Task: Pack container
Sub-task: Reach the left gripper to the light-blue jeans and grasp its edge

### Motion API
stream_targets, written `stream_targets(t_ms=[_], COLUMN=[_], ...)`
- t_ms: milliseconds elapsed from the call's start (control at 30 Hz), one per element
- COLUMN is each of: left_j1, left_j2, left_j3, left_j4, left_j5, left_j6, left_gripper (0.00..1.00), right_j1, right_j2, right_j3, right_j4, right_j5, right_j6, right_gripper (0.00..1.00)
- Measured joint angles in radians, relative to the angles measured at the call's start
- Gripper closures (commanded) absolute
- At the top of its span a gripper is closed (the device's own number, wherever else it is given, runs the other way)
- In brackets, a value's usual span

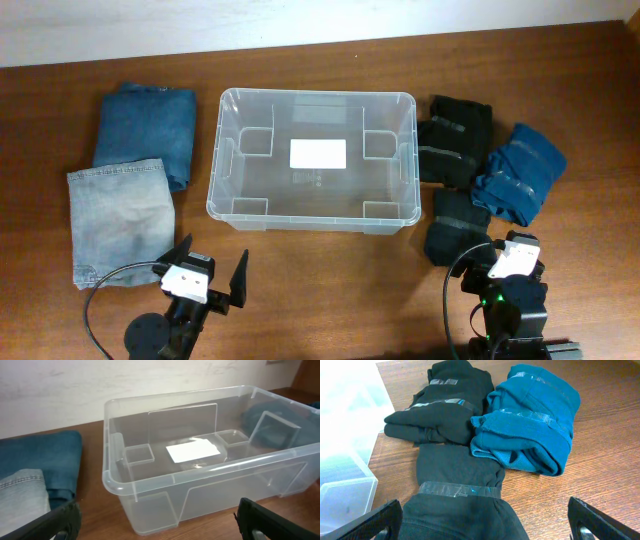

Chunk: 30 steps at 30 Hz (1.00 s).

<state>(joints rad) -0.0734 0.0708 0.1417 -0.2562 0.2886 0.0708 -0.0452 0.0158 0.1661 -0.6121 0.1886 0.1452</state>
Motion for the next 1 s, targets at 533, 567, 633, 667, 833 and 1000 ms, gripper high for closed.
stream_targets(t_ms=[533,567,633,667,833,1000], left_j1=[0.000,0.000,0.000,0.000,0.002,0.043], left_j2=[0.012,0.027,0.082,0.122,0.448,0.818], left_j3=[0.225,0.269,0.366,0.415,0.726,1.069], left_j4=[-0.054,-0.074,-0.122,-0.146,-0.337,-0.544], left_j5=[-0.098,-0.121,-0.167,-0.191,-0.306,-0.374], left_j6=[-0.071,-0.076,-0.092,-0.098,-0.121,-0.114], left_gripper=[0.00,0.01,0.00,0.00,0.01,0.01], right_j1=[0.000,0.000,0.000,0.000,0.000,0.000], right_j2=[0.000,0.000,0.000,0.000,0.000,0.000], right_j3=[0.000,0.000,0.000,0.000,0.000,0.000], right_j4=[0.000,0.000,-0.001,0.000,-0.001,0.000], right_j5=[0.000,0.000,0.000,0.000,0.000,0.000], right_j6=[0.000,0.000,0.000,0.000,0.000,0.000], right_gripper=[0.02,0.02,0.02,0.02,0.02,0.02])
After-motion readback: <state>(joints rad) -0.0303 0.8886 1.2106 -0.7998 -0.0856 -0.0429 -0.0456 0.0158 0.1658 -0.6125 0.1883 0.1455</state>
